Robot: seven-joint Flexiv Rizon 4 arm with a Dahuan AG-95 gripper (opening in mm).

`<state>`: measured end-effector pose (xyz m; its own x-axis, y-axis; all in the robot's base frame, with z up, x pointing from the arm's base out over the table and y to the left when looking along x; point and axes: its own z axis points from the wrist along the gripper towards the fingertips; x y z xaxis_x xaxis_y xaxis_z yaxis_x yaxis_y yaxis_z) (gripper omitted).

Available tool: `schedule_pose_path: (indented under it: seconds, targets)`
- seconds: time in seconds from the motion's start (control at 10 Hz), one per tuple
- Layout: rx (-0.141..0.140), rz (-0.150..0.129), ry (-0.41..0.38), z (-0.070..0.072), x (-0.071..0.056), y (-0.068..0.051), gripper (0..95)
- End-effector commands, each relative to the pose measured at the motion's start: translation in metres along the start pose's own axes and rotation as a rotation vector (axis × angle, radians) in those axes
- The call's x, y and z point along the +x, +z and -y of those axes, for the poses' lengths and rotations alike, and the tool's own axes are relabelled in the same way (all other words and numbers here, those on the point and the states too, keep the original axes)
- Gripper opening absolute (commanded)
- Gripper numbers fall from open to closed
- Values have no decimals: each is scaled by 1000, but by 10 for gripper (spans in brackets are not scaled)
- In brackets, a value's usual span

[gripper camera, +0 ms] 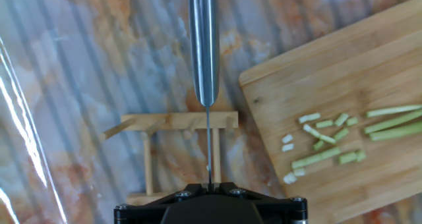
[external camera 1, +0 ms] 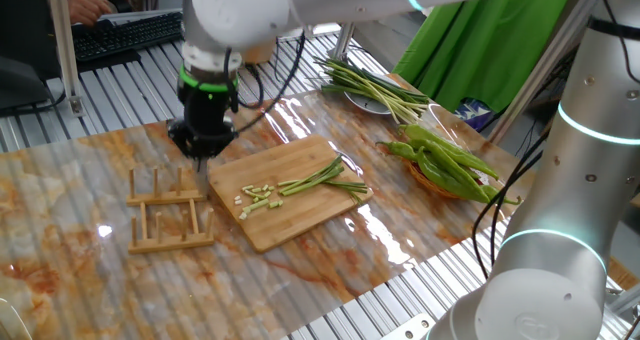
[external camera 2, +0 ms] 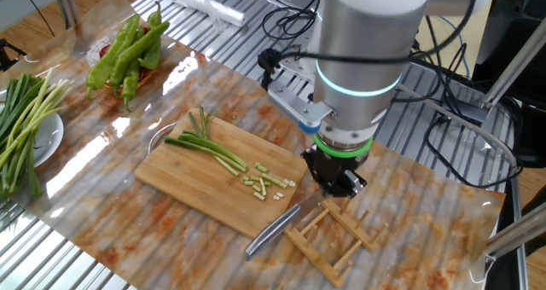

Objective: Chop the green garlic

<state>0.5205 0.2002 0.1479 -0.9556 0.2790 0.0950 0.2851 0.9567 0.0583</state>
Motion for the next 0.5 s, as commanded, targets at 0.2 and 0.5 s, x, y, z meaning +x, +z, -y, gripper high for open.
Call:
schedule_pose_path:
  seconds: [0.2,0.5]
  targets:
    - [23,-7,-35,14,-6,-18,0]
    - [33,-1,-90,42,-21,-26,0]
